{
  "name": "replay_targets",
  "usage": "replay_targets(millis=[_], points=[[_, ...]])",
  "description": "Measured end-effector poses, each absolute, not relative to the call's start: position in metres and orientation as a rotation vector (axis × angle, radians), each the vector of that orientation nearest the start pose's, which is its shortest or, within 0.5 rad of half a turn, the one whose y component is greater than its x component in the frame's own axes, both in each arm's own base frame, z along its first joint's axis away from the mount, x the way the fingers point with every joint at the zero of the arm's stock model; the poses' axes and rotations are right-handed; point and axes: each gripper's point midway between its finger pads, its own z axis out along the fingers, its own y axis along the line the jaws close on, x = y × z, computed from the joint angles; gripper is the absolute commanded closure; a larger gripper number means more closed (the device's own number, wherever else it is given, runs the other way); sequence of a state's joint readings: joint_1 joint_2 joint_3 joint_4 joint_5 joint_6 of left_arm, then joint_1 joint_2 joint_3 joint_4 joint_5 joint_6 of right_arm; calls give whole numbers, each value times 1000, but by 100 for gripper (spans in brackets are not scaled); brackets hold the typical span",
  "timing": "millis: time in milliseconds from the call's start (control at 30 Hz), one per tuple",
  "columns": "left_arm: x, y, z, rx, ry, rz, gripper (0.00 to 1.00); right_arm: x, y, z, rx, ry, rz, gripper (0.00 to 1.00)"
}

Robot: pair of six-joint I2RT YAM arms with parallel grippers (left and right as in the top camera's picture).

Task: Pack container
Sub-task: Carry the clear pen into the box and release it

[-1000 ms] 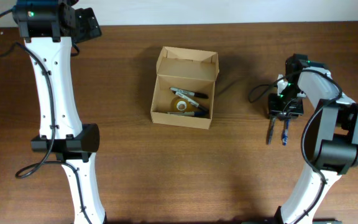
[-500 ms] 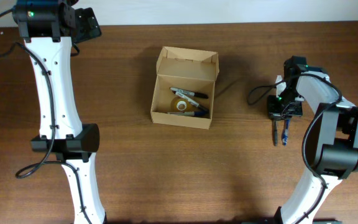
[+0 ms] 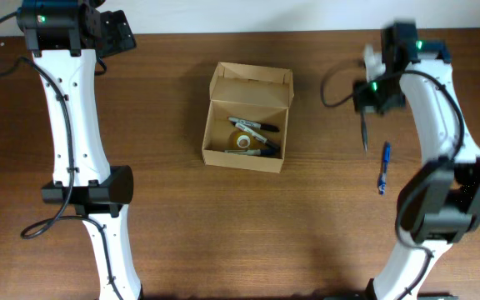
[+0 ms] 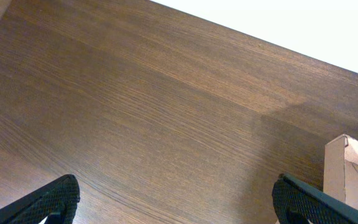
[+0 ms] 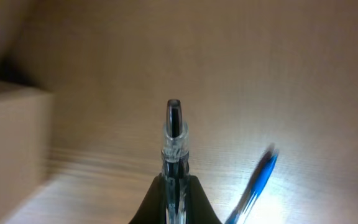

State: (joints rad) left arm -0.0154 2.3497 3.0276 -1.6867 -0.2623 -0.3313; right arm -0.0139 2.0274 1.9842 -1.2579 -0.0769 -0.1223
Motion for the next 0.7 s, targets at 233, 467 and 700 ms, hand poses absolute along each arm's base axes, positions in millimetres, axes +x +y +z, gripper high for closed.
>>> replay_targets(millis=[233,467,700], points=[[487,37,299,-495,2491,203,0,412,154,297,-1058,2359,86,96],[487,37,299,-495,2491,203,0,354,260,262,-1763,2032,113,96],[487,37,299,-495,2491,203,0,360,295,167,-2063,1996,139,96]])
